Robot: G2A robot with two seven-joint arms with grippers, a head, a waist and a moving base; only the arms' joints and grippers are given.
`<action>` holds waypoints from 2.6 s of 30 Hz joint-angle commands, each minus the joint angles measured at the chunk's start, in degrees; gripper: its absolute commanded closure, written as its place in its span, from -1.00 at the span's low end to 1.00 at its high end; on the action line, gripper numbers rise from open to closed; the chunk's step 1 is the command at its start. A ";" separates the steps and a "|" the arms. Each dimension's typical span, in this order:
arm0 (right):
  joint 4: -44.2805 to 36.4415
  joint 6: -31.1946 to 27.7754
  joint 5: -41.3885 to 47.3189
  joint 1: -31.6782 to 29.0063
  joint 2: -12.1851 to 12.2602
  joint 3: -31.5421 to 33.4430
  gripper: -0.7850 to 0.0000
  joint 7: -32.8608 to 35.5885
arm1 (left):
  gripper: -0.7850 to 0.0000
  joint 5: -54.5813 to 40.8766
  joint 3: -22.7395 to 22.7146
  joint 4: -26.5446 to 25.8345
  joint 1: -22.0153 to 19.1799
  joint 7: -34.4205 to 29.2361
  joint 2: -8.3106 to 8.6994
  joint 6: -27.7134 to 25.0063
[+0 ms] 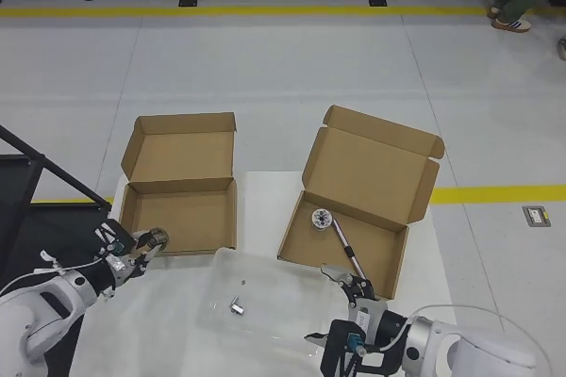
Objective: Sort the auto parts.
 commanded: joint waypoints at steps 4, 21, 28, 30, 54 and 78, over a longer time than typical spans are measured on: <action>0.00 0.00 0.00 0.00 0.00 0.00 -1.00 0.00 | 1.00 0.87 6.26 10.01 -9.15 0.30 -0.87 8.69; 0.00 0.00 0.00 0.00 0.00 0.00 -1.00 0.00 | 1.00 10.11 30.64 55.75 -44.32 0.82 -6.47 8.10; 0.00 0.00 0.00 0.00 0.00 0.00 -1.00 0.00 | 1.00 15.43 36.78 63.94 -50.87 -0.27 -8.66 6.03; 0.00 0.00 0.00 0.00 0.00 0.00 -1.00 0.00 | 1.00 16.47 37.96 65.68 -51.89 -0.09 -9.22 6.80; 0.00 0.00 0.00 0.00 0.00 0.00 -1.00 0.00 | -0.15 15.90 38.81 70.98 -58.09 3.30 -9.24 -5.17; 0.00 0.00 0.00 0.00 0.00 0.00 -1.00 0.00 | -0.33 -21.96 29.02 -4.92 -22.89 -23.56 14.68 -16.34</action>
